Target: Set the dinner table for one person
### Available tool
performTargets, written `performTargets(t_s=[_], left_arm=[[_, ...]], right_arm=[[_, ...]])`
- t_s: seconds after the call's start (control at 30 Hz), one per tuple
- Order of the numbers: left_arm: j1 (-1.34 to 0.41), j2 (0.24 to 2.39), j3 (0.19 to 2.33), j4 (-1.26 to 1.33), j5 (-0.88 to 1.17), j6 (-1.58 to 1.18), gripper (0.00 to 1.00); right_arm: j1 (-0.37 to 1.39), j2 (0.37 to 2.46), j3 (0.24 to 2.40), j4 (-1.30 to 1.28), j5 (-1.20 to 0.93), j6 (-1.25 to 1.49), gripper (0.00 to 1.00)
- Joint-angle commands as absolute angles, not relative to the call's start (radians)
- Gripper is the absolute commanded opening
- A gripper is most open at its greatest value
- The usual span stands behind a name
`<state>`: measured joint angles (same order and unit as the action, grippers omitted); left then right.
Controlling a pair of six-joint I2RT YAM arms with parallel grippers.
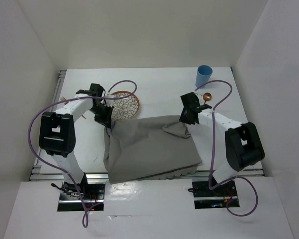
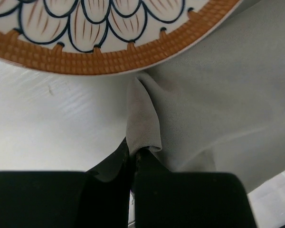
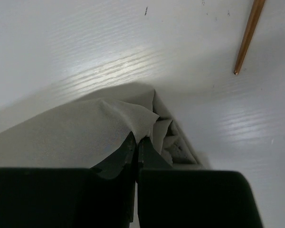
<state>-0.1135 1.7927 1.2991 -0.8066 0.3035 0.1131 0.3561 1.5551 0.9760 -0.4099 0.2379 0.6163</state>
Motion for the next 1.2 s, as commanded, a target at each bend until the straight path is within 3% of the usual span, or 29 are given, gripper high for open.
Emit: performTargets(t_s=[0.0,0.57,0.9,1.17], left_arm=[[-0.109,1.848,1.273,-0.818,0.25,0.106,0.0],[-0.087,2.15,1.635,-0.719,0.218,0.087,0.0],[-0.069,2.229,1.834,-0.709,0.198,0.058,0.0],[-0.069,2.283,1.916,-0.756,0.166,0.067,0.15]], right_arm=[[0.33,1.592,1.028,-0.334,0.281,0.627,0.0],[0.249,1.933,1.244,-0.238,0.233,0.563,0.0],[0.229,1.997,1.402,-0.238,0.252,0.485,0.0],[0.198,2.043,1.437,-0.247,0.252,0.453,0.0]])
